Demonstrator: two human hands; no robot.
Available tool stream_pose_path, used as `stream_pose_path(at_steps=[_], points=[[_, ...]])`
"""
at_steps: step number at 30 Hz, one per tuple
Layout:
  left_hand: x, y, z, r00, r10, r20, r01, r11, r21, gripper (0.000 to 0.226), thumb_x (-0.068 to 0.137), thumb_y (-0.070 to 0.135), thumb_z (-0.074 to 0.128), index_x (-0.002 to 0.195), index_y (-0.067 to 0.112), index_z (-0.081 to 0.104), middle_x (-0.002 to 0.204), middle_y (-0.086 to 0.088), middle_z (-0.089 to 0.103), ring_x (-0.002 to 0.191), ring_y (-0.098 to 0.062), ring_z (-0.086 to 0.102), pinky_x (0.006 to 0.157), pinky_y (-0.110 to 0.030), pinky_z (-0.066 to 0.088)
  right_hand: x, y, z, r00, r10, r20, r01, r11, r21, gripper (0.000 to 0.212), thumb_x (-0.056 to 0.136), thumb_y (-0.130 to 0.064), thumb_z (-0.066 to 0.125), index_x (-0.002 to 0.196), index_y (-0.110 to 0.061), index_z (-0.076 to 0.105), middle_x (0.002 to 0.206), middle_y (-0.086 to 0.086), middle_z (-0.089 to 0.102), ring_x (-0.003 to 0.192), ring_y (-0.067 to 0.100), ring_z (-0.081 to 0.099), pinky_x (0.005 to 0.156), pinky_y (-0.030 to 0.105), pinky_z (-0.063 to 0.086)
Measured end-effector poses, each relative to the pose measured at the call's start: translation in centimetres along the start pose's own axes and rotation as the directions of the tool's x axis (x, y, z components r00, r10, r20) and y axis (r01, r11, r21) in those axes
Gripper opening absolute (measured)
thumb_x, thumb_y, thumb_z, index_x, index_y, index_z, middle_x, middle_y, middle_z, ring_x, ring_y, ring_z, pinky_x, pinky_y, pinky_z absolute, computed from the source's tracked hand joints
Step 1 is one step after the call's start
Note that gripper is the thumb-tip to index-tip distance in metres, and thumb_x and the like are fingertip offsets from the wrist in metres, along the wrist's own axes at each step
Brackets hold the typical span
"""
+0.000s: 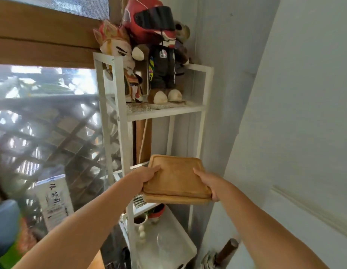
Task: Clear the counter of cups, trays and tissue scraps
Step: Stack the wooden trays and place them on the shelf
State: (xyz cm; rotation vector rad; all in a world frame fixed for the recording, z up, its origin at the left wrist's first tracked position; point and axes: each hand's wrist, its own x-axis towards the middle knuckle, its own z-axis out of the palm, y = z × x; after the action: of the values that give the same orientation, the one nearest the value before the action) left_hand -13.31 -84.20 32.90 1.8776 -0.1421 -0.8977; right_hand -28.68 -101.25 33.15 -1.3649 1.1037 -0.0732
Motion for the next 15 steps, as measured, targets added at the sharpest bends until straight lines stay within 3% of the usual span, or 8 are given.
stream_pose_path(at_steps=[2,5,9,13,15], points=[[0.9,0.2,0.3,0.999,-0.019,-0.045,0.018,1.000,-0.021,0.072,0.082,0.062,0.067,0.134,0.014,0.053,0.124,-0.011,0.061,0.111,-0.031,0.060,0.102,-0.046,0.049,1.9,-0.6,-0.1,0.999,0.004,0.043,-0.003,1.000,-0.017,0.070,0.084,-0.062,0.064,0.132,-0.012,0.052,0.108,0.011,0.065,0.095,0.029,0.063,0.074,0.039,0.055],[2.1,-0.1,0.7,0.995,-0.060,-0.075,0.056,0.997,-0.050,0.073,0.082,0.061,0.068,0.133,0.011,0.052,0.125,-0.012,0.061,0.111,-0.031,0.061,0.101,-0.046,0.050,4.3,-1.1,-0.1,0.996,-0.006,0.084,0.009,0.999,-0.044,0.070,0.085,-0.059,0.065,0.133,-0.010,0.052,0.122,0.015,0.064,0.109,0.034,0.062,0.098,0.048,0.052],[3.3,-1.0,1.2,0.987,-0.073,-0.141,0.060,0.993,-0.100,0.065,0.085,0.058,0.067,0.124,0.007,0.056,0.112,-0.013,0.066,0.102,-0.030,0.066,0.096,-0.045,0.054,6.6,-1.8,0.0,0.989,-0.014,0.146,0.025,0.997,-0.076,0.068,0.084,-0.058,0.067,0.130,-0.009,0.054,0.115,0.014,0.065,0.103,0.032,0.063,0.097,0.047,0.052],[4.1,-1.9,1.7,0.979,-0.094,-0.181,0.063,0.984,-0.170,0.066,0.088,0.056,0.065,0.127,0.005,0.053,0.115,-0.015,0.065,0.104,-0.031,0.066,0.096,-0.045,0.054,8.5,-2.5,0.6,0.984,-0.026,0.179,0.052,0.988,-0.143,0.069,0.085,-0.058,0.067,0.132,-0.010,0.052,0.105,0.010,0.063,0.092,0.029,0.061,0.091,0.043,0.052],[4.4,-2.3,1.9,0.974,-0.106,-0.198,0.063,0.975,-0.212,0.066,0.089,0.055,0.063,0.131,0.005,0.050,0.118,-0.016,0.064,0.106,-0.032,0.065,0.093,-0.043,0.054,9.6,-2.8,1.1,0.978,-0.019,0.208,0.056,0.983,-0.175,0.068,0.086,-0.059,0.065,0.132,-0.011,0.052,0.109,0.011,0.063,0.095,0.030,0.062,0.087,0.042,0.053]])
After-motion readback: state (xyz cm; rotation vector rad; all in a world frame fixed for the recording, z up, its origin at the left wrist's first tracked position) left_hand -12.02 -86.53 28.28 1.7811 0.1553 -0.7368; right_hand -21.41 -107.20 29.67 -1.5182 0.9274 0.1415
